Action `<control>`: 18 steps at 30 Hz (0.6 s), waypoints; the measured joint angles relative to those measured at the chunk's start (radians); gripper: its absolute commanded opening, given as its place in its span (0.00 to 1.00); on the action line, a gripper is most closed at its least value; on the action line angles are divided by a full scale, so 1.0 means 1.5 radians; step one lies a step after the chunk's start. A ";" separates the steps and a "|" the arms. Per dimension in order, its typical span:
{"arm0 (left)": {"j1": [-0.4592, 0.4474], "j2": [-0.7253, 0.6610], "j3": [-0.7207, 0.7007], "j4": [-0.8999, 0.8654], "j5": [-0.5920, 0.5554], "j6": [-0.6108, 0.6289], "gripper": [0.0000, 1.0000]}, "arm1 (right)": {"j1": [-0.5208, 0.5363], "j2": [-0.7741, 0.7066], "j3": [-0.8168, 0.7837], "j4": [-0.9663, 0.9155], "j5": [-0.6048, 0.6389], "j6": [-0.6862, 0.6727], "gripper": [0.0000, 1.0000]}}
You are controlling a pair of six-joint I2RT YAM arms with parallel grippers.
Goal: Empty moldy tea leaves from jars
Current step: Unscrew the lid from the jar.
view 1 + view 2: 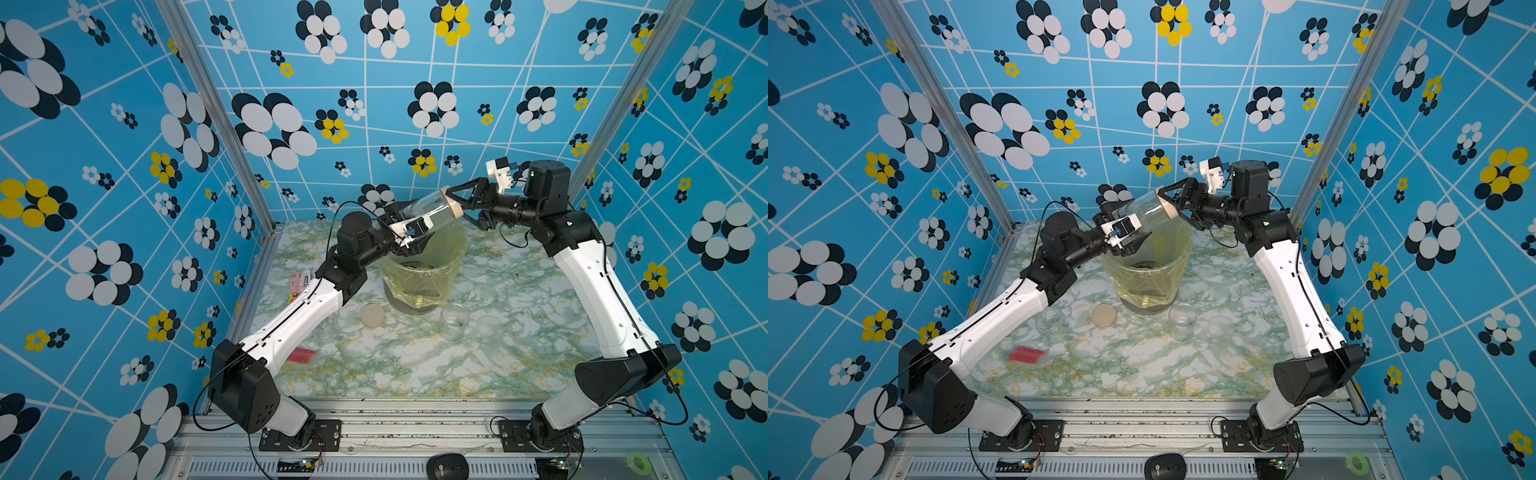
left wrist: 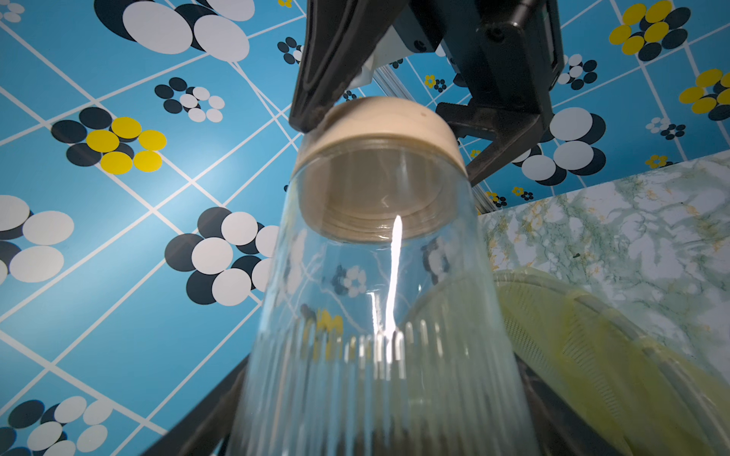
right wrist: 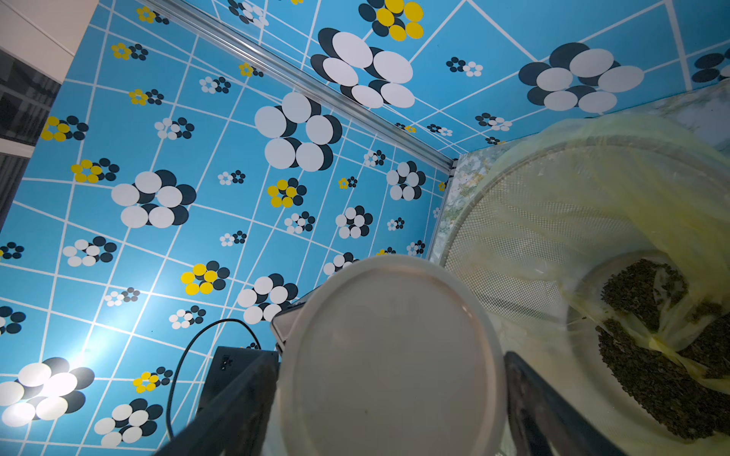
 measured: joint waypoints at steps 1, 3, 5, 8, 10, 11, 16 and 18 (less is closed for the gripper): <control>0.000 0.000 0.002 0.000 -0.001 0.000 0.03 | 0.000 0.001 0.000 0.001 0.000 0.001 0.83; 0.000 0.001 0.002 -0.001 -0.001 0.000 0.03 | 0.000 0.001 0.000 0.002 -0.001 0.003 0.80; -0.001 0.002 0.003 -0.001 -0.001 0.000 0.02 | 0.000 0.001 0.000 0.002 -0.002 0.007 0.77; -0.001 0.007 0.008 -0.003 -0.003 -0.001 0.02 | 0.000 0.003 0.000 0.004 -0.001 0.010 0.71; -0.001 0.009 0.013 -0.006 -0.004 -0.001 0.02 | -0.001 0.005 0.000 0.011 -0.001 0.012 0.68; -0.001 0.010 0.016 -0.010 -0.005 -0.002 0.02 | -0.001 0.005 0.000 0.014 -0.001 0.014 0.67; 0.001 0.018 0.043 -0.040 -0.003 -0.016 0.02 | -0.006 0.007 -0.010 0.043 -0.011 0.025 0.63; 0.006 0.021 0.055 -0.062 0.007 -0.033 0.02 | -0.008 0.007 -0.020 0.061 -0.018 0.030 0.63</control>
